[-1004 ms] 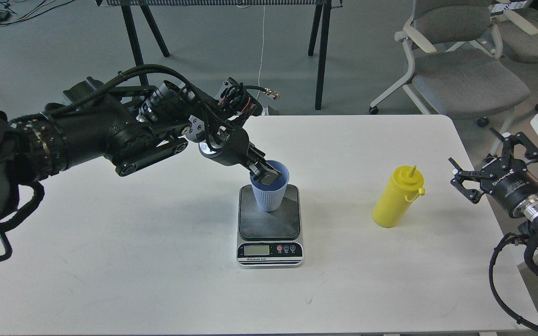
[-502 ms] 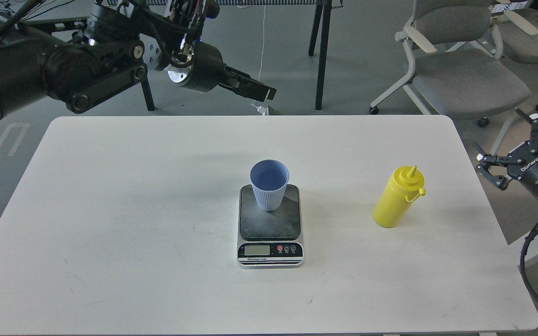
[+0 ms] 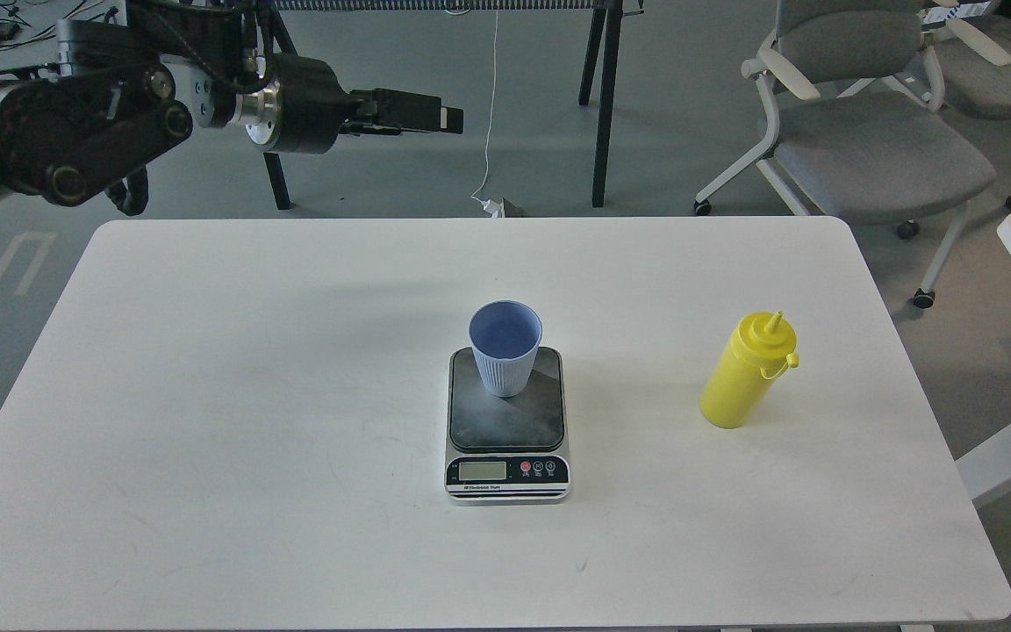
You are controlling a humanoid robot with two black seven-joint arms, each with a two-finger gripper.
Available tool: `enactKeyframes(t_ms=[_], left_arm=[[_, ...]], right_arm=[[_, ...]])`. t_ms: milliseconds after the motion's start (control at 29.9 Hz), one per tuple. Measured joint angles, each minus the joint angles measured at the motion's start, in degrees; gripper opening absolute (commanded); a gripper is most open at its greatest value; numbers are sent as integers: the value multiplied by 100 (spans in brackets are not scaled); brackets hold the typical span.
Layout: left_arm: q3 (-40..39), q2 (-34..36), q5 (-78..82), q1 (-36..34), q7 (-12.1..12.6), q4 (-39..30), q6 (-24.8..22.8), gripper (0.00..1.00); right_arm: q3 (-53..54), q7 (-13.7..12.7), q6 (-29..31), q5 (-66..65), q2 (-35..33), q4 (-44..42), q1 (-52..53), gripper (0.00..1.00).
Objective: Pour seasoning into cup on scale with both arms
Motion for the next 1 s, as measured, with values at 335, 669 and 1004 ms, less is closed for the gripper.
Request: enactKeyframes(t_ms=[335,669,1004], left_arm=[[32,-44,20,298,-1,-1,0,100],[40,-59,21,489,-1,-3,0,100],[24,-61,12,642,-1,-18,0,100]], right_arm=[[-50,-485,0,576,943,695,-1571,99],[-389,-964,0,353,1880,1000,-2281,100],[-997,-979,0,-171,2500,245,-1358,100]])
